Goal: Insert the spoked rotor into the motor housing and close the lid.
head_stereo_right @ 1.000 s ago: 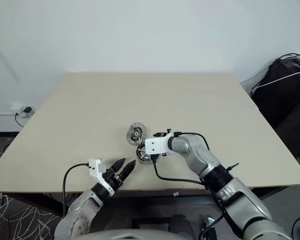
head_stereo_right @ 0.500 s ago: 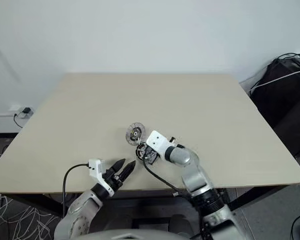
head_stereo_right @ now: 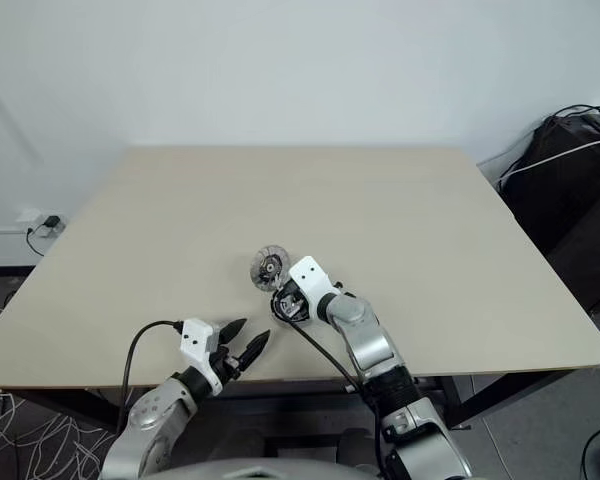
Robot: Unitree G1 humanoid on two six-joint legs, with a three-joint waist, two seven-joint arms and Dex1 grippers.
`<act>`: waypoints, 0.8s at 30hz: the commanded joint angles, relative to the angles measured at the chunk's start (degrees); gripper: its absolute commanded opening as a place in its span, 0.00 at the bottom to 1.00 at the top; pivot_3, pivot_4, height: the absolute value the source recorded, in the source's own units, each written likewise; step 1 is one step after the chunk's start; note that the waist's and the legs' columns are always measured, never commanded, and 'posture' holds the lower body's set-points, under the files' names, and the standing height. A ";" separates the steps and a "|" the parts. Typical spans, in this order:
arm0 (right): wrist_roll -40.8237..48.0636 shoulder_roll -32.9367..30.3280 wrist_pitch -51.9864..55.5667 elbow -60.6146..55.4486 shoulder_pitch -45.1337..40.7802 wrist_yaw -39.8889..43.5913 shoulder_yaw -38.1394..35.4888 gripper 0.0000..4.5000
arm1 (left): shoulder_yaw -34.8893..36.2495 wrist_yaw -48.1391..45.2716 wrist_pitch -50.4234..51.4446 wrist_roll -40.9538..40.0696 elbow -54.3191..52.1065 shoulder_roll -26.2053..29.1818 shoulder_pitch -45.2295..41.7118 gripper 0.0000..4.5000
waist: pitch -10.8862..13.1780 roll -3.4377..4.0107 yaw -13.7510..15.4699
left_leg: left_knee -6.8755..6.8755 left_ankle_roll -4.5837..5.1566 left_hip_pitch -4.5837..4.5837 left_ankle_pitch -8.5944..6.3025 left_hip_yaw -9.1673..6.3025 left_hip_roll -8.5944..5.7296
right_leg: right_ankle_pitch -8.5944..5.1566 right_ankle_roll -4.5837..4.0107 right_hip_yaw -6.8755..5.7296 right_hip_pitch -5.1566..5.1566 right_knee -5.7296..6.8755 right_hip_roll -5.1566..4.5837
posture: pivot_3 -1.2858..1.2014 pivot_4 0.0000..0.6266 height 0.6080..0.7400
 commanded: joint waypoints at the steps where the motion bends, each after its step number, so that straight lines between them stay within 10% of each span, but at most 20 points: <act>1: -0.83 -1.15 -0.13 1.52 0.81 0.24 2.10 0.01 | -0.82 0.83 -5.35 2.98 0.40 0.48 -0.66 0.76 | -0.15 0.11 0.00 | 0.00 0.01 0.01 0.00 0.00 0.00 | 0.00 -0.01 0.00 0.00 0.00 0.00 | 0.52 0.00 1.00; 15: -0.17 -16.21 1.44 -17.98 -1.19 14.62 7.33 0.01 | -3.17 -1.98 -13.06 6.12 4.35 2.93 -2.50 0.76 | -0.36 0.36 0.19 | 0.02 0.24 0.00 0.13 0.00 0.01 | -0.01 0.00 -0.02 -0.01 0.00 0.00 | 0.52 0.00 1.00; 24: -9.21 -26.35 -6.79 -16.95 -7.44 22.31 17.60 0.57 | -3.15 -3.36 -13.36 4.94 5.54 2.93 -2.55 0.76 | -0.33 0.30 0.23 | 0.04 0.25 0.00 0.14 0.01 0.01 | -0.01 0.00 -0.02 0.00 -0.02 -0.01 | 0.52 0.00 1.00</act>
